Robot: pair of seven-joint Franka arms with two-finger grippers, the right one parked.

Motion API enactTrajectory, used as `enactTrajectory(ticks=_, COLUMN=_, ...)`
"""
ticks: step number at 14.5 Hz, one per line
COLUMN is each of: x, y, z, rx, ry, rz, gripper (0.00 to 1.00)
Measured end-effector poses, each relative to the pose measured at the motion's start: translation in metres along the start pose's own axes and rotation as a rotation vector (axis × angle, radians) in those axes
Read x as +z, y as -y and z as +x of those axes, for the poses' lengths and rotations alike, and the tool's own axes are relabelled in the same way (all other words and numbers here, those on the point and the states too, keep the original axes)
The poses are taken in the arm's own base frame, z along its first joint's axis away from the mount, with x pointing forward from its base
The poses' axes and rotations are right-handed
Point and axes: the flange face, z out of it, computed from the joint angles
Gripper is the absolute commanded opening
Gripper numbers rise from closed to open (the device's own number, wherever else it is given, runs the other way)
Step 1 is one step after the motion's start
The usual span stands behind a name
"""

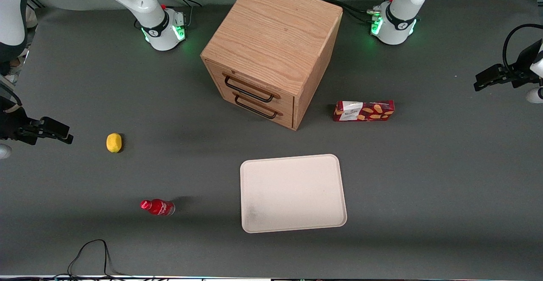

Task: Place red cookie box on tray
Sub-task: 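Move the left gripper toward the red-and-white cookie box beside the cabinet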

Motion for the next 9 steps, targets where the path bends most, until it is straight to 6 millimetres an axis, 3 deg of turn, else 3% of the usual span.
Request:
enactTrajectory(ticks=6, x=0.0, y=-0.005, z=-0.001, rx=0.0, ry=0.003, rz=0.0, gripper=1.0)
enactTrajectory(ticks=9, x=0.004, y=-0.027, z=-0.002, rx=0.033, ry=0.024, rz=0.006, gripper=0.99)
